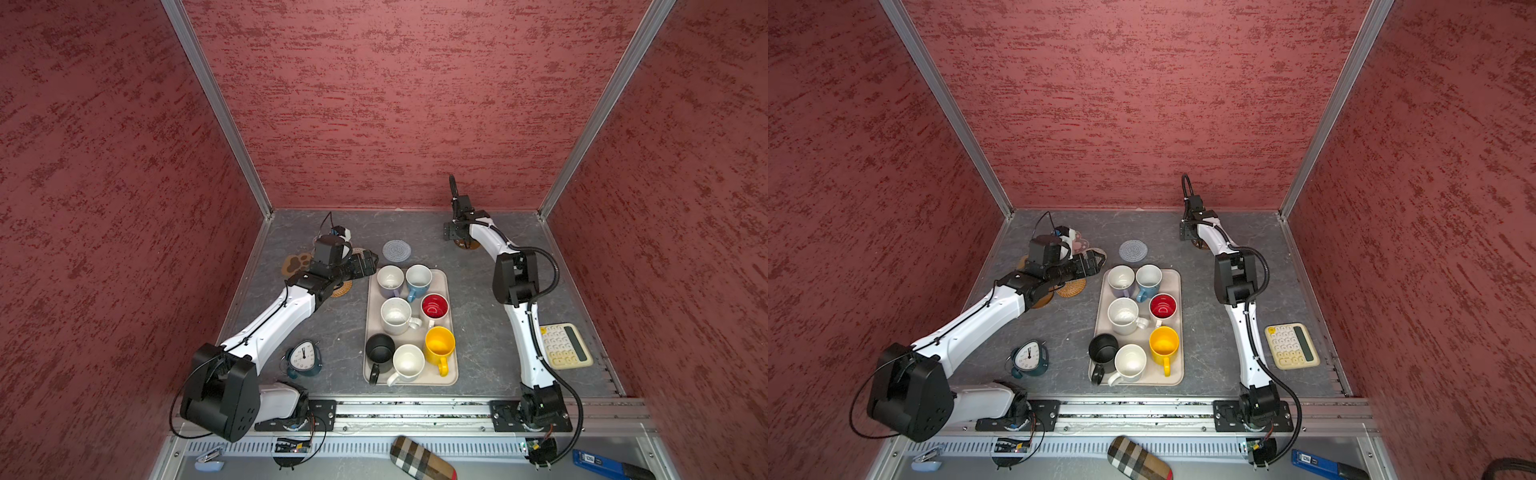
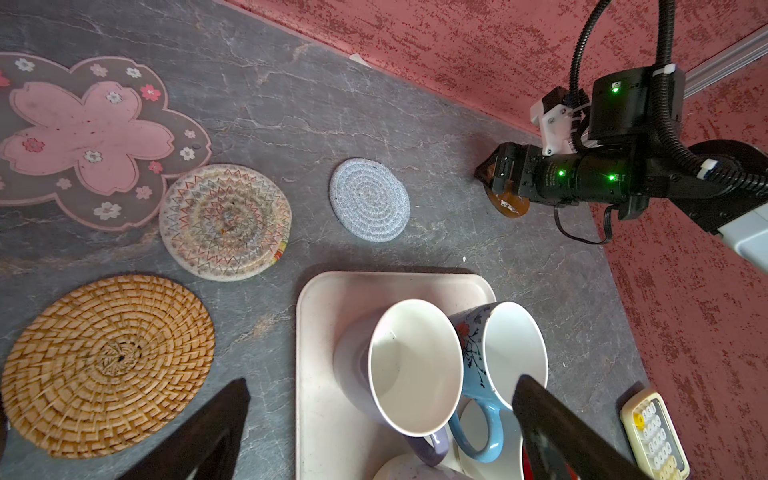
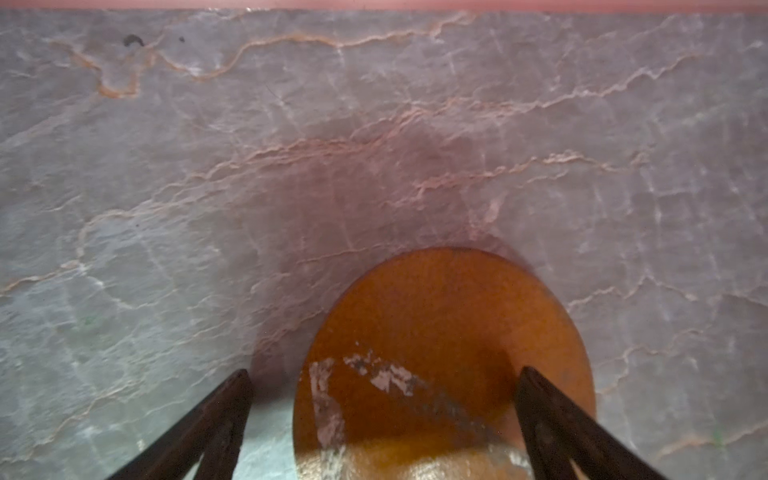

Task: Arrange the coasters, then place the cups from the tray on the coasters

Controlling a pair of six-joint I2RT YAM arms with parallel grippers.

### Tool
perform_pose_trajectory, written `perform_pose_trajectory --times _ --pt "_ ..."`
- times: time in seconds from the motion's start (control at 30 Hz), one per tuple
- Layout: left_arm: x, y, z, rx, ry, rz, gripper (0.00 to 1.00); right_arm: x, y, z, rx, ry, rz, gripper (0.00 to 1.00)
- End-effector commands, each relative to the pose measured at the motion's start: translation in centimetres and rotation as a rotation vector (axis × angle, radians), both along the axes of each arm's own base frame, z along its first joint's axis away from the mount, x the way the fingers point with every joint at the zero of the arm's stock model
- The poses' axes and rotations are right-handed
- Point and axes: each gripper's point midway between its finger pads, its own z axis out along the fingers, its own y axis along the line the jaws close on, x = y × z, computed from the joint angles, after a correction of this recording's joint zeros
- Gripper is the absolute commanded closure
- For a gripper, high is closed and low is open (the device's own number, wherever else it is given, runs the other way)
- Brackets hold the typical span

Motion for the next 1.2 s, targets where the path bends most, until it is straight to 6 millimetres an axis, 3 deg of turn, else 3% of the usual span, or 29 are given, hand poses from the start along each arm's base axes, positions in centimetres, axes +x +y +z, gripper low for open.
perform_pose_trajectory --times 0.0,0.27,0.73,0.87,0.97,1.17 --pt "0.3 0.1 -0.5 -0.007 -0.006 0.008 0.00 -2.3 -1.0 -2.0 -0.053 0.099 -0.004 0.01" --pt "0.3 -0.4 -0.9 -0.029 -0.003 0.003 0.00 -4.1 -3.2 -2.3 -0.065 0.112 -0.038 0.01" --pt "0.5 0.4 -2.3 -0.010 0.020 0.050 0.00 -6.1 -9.0 -2.5 -0.049 0.120 -0.116 0.02" --pt "0.9 0.9 -2.9 -0.004 0.045 0.069 0.00 -6.0 -9.3 -2.3 -0.052 0.112 -0.109 0.02" --pt "1.2 1.7 -3.5 -0.007 0.090 0.097 0.10 -5.8 -9.0 -1.9 -0.037 0.097 -0.101 0.02" --pt "2.1 4.4 -4.2 0.039 0.161 0.168 0.15 -5.0 -7.8 2.2 0.043 -0.014 -0.088 0.01"
